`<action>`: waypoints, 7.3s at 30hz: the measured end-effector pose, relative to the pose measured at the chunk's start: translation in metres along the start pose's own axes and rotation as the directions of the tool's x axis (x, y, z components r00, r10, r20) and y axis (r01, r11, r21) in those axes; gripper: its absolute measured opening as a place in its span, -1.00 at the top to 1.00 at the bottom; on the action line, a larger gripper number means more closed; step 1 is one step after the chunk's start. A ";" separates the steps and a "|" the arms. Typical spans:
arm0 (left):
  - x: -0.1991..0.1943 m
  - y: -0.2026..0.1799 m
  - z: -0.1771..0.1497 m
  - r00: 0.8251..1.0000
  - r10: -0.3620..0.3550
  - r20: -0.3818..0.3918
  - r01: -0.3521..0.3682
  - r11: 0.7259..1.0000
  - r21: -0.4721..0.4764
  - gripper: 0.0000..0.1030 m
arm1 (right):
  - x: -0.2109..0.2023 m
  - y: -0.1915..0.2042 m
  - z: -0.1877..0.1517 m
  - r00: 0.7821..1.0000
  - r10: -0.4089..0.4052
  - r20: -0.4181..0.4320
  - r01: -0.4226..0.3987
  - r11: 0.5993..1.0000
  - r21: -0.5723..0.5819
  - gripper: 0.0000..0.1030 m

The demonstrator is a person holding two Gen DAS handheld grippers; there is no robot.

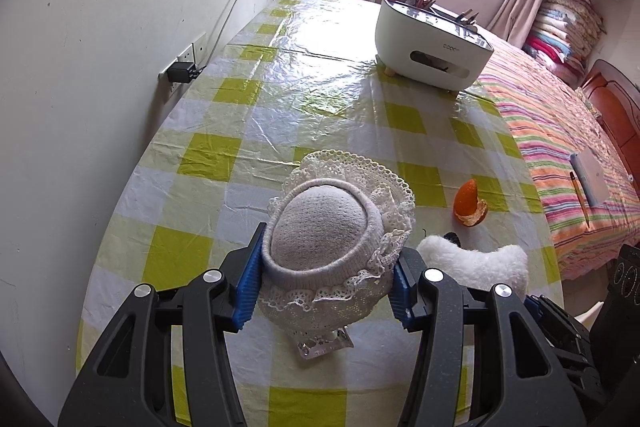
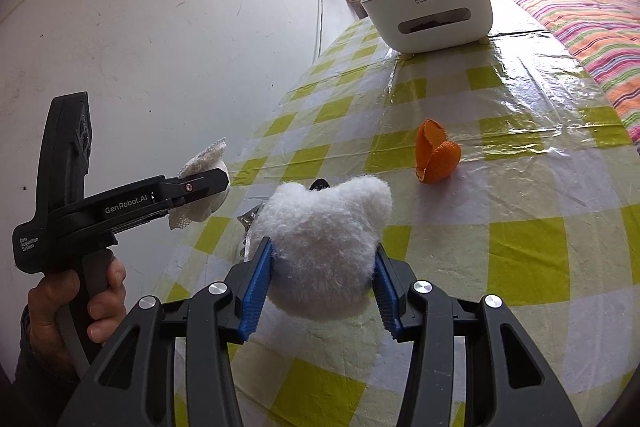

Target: Collect trash

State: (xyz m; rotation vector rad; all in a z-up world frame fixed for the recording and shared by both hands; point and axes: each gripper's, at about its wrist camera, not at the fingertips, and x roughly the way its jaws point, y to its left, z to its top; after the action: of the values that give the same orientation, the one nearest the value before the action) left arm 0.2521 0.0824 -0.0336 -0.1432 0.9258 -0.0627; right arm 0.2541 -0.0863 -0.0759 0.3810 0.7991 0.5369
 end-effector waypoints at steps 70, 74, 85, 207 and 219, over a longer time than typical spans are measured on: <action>-0.101 -0.192 -0.101 0.969 -0.235 0.074 0.191 0.906 0.378 0.00 | -0.190 -0.049 -0.078 0.936 -0.234 0.265 0.222 0.972 0.072 0.12; -0.100 -0.199 -0.104 0.968 -0.240 0.069 0.195 0.900 0.390 0.00 | -0.197 -0.053 -0.080 0.931 -0.240 0.274 0.225 0.971 0.087 0.12; -0.097 -0.207 -0.107 0.966 -0.257 0.043 0.219 0.892 0.396 0.00 | -0.218 -0.071 -0.085 0.913 -0.271 0.304 0.238 0.961 0.144 0.12; -0.046 -0.110 -0.105 0.998 -0.007 -0.066 0.017 0.990 0.143 -0.53 | -0.264 -0.079 -0.104 0.777 -0.434 0.457 0.301 0.893 0.336 -0.29; -0.017 -0.004 -0.064 0.978 0.117 -0.173 -0.138 0.983 -0.117 -0.53 | -0.209 -0.050 -0.072 0.873 -0.323 0.365 0.262 0.943 0.207 -0.28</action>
State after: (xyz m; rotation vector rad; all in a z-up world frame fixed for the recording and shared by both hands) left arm 0.1907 0.0745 -0.0574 -0.1995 1.1038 0.1061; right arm 0.0941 -0.2396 -0.0285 0.4794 0.4920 0.1028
